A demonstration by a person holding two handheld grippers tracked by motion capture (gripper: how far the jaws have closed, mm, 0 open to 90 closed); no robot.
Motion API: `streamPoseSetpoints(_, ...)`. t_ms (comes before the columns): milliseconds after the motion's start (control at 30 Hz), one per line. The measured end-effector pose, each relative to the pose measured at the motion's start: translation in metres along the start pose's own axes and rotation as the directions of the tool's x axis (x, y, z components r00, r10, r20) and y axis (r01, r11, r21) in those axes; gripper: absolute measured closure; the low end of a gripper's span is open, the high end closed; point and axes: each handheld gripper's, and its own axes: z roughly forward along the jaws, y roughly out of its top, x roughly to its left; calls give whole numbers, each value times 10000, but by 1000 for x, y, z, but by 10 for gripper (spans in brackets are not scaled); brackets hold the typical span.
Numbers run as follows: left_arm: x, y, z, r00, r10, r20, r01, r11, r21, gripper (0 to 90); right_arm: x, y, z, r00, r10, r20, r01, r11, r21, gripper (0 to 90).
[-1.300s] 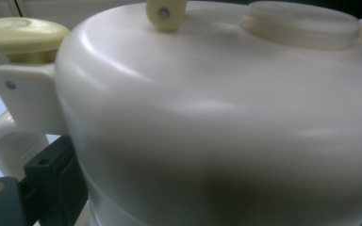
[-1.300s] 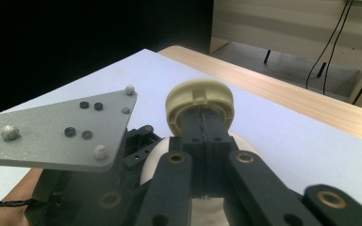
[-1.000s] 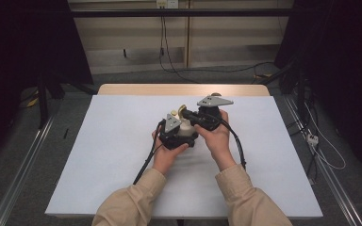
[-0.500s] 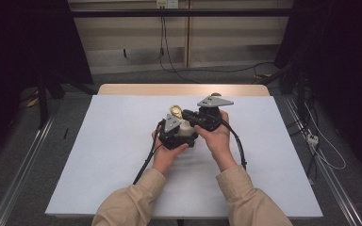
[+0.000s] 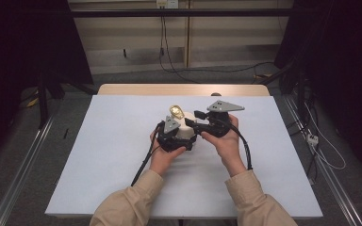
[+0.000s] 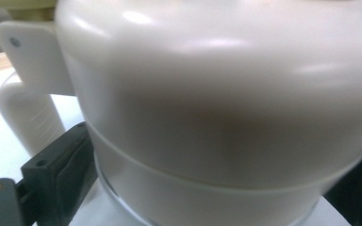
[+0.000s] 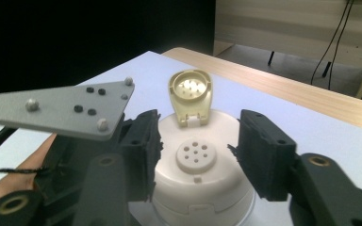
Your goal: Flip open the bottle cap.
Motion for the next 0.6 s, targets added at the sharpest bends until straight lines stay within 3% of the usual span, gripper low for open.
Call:
streamPoseSetpoints(133, 0, 1, -5, 9998, 160, 88, -162, 9996, 213, 38, 0, -5, -3, 10000, -14, -91, 15, 9999, 140, 377)
streamPoseSetpoints(333, 4, -3, -22, 9967, -281, 758, 264, 9994, 232, 49, 1, -14, -12, 9998, -73, -191, 78, 9997, 246, 314)
streamPoseSetpoints(600, 6, -2, -53, 9956, 38, 936, -29, 9999, -96, 49, 6, -28, -26, 9991, -175, -391, 188, 9993, 311, 272)
